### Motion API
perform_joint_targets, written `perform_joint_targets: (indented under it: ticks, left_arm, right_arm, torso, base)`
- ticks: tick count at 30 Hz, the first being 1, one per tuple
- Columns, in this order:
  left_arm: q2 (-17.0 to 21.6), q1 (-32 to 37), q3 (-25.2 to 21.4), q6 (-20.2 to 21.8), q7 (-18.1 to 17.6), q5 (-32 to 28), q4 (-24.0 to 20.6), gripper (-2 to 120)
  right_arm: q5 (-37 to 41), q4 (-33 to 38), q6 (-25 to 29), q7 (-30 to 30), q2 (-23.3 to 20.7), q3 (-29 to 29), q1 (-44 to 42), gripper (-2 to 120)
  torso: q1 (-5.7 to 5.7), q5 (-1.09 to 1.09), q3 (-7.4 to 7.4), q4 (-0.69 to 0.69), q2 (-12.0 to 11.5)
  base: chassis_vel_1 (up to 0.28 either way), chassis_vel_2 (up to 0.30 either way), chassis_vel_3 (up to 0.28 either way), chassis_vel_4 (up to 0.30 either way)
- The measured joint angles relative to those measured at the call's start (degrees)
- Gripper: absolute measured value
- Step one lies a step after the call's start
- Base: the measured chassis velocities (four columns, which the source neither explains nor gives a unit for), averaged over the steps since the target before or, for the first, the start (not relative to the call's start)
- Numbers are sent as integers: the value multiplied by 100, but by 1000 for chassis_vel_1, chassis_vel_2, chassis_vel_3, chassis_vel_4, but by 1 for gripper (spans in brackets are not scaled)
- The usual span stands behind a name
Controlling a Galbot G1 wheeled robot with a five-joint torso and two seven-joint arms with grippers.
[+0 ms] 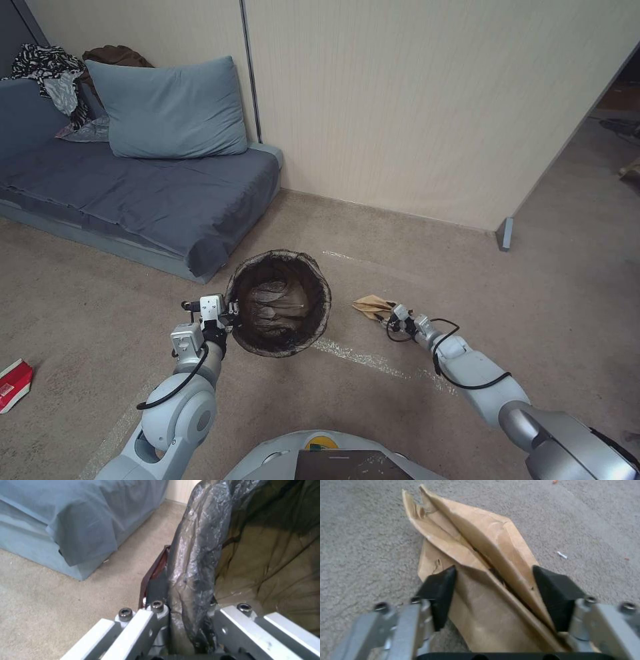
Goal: Pick up the trash bin, then pick up the garbage from the floor and place it into the trash bin.
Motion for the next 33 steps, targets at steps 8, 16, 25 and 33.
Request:
perform_joint_targets:
  ticks: [8, 16, 25, 33]
  left_arm:
    - [-12, -6, 2, -10, -2, 1, -2, 4]
    - [-25, -12, 23, -14, -7, 4, -9, 4]
    - [-25, -4, 33, -16, -15, -1, -34, 4]
    - [-40, 14, 51, -16, -22, -2, -46, 4]
  right_arm:
    - [47, 210, -6, 145, -71, -2, -63, 23]
    - [136, 326, -40, 258, -126, -31, -66, 0]
    - [117, 355, -44, 353, -123, -6, -105, 0]
    - [56, 490, -92, 567, -155, 93, -181, 0]
  torso:
    - [0, 0, 0, 1, 0]
    - [0, 1, 0, 1, 0]
    - [0, 1, 0, 1, 0]
    - [0, 2, 0, 1, 0]
  base:
    - [0, 0, 0, 0]
    - [0, 0, 0, 0]
    - [0, 0, 0, 0]
    - [0, 0, 0, 0]
